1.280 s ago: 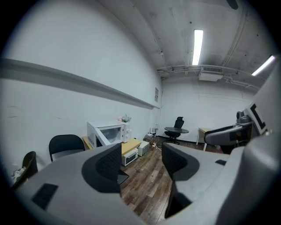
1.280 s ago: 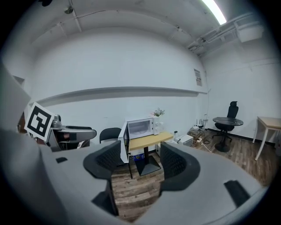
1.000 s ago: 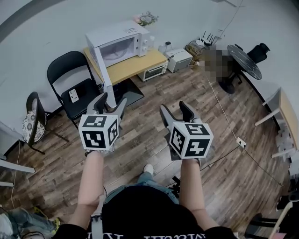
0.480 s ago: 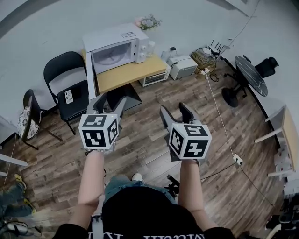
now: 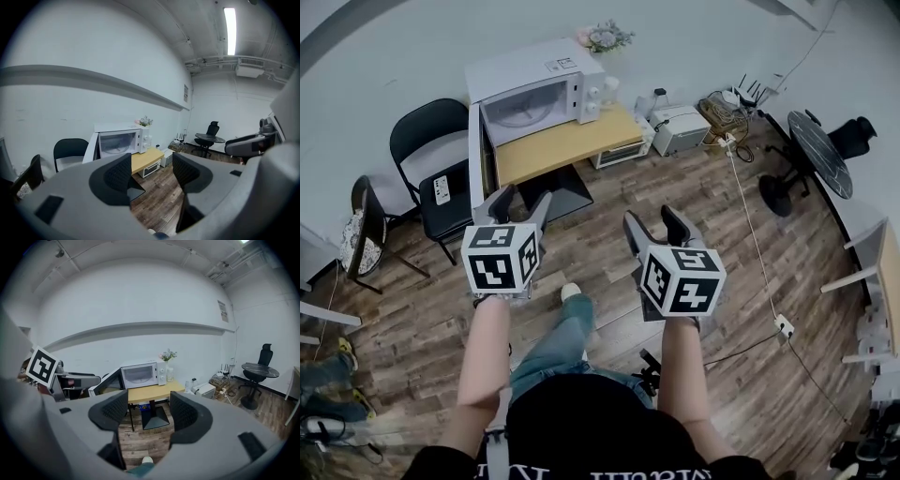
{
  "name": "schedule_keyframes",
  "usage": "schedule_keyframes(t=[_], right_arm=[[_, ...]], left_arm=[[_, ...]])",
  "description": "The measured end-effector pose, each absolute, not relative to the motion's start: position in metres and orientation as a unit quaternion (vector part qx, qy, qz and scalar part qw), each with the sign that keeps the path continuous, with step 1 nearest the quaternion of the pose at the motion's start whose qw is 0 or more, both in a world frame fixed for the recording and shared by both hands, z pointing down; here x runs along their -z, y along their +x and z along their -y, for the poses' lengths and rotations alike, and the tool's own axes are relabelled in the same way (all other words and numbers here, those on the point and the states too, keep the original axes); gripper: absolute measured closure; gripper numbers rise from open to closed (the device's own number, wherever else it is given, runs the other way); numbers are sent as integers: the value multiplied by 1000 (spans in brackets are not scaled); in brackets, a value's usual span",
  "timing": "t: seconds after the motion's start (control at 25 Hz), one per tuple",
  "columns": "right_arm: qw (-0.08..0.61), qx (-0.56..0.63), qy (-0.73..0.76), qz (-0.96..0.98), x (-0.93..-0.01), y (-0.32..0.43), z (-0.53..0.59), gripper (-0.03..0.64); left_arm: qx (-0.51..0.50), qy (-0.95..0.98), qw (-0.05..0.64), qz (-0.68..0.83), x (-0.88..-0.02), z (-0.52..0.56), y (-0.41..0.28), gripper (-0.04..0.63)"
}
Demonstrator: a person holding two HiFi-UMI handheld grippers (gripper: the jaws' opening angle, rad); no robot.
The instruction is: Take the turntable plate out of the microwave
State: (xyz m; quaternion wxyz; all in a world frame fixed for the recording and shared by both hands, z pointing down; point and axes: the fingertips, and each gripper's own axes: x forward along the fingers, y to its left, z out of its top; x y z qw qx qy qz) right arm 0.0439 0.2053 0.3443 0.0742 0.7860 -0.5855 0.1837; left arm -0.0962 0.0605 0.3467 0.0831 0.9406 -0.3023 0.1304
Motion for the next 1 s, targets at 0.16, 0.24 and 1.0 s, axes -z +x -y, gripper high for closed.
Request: schedule_keyframes(t=[0.16, 0.24, 1.0], right_arm=[[75, -187, 780, 592, -354, 59, -183, 324], [72, -185, 777, 597, -354, 69, -167, 324], [103, -134, 739, 653, -362, 169, 37, 225]], left_arm=[[-137, 940, 88, 300, -359, -45, -77, 324], [-138, 940, 91, 297, -362, -34, -66, 324], [-143, 896, 159, 389, -409, 140, 25, 35]])
